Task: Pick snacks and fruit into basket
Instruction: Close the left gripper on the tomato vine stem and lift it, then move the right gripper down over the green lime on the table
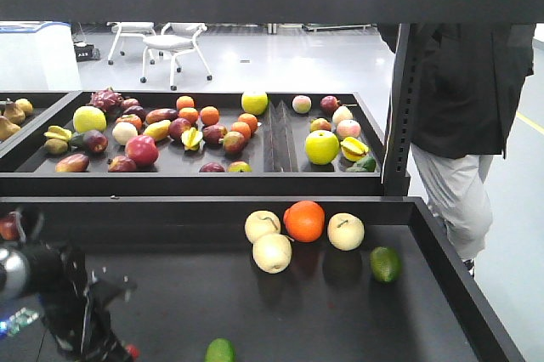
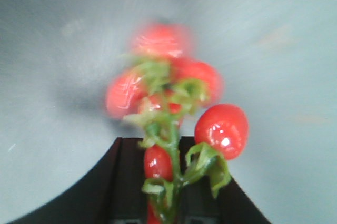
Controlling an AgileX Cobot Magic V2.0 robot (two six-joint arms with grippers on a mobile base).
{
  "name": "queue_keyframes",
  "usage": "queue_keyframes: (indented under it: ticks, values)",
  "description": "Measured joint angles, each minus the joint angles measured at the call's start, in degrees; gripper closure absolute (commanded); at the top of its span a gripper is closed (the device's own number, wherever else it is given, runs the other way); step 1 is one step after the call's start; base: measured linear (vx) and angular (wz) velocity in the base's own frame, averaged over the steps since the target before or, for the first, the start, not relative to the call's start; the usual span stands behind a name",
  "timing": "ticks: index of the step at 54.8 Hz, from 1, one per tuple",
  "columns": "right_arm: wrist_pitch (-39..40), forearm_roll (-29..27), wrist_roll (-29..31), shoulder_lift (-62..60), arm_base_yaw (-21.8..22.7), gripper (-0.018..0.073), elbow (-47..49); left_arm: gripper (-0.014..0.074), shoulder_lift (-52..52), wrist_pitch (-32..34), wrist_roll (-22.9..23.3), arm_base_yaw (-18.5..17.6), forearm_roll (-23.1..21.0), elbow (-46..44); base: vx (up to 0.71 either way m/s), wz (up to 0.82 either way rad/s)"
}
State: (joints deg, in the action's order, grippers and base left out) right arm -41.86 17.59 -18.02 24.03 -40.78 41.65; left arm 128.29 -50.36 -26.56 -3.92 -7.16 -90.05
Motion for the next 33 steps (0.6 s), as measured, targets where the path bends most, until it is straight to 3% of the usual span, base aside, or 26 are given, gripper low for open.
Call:
queue_keyframes:
  ticks: [7,13,29,31,33]
  values:
    - [0.0,0.3,0.0,0.0,0.0,0.0482,0.0,0.0607,-5.8,-3.2,-0.1,0.0,-3.8,0.0,0.00,0.00]
    - [0.0,0.3,0.0,0.0,0.0,0.0388,0.0,0.0605,-11.7,-5.9,-0.1,0.0,-6.3,0.0,0.00,0.00]
    - [3.3,0.4,0.9,3.3,0.0,-0.0119,0.0,0.0605,-28.6,-11.1,-0.1,0.0,-12.3,0.1,0.00,0.00]
    - [3.9,0.4,1.0,4.4,0.0,-0.0174,0.0,0.0605,-30.6,-11.4,-0.1,0.0,-12.6,0.1,0.00,0.00]
    - [4.4,0.5,1.1,5.6,0.0,-0.0174,0.0,0.0604,-32.5,-11.7,0.0,0.0,-12.9,0.1,0.00,0.00]
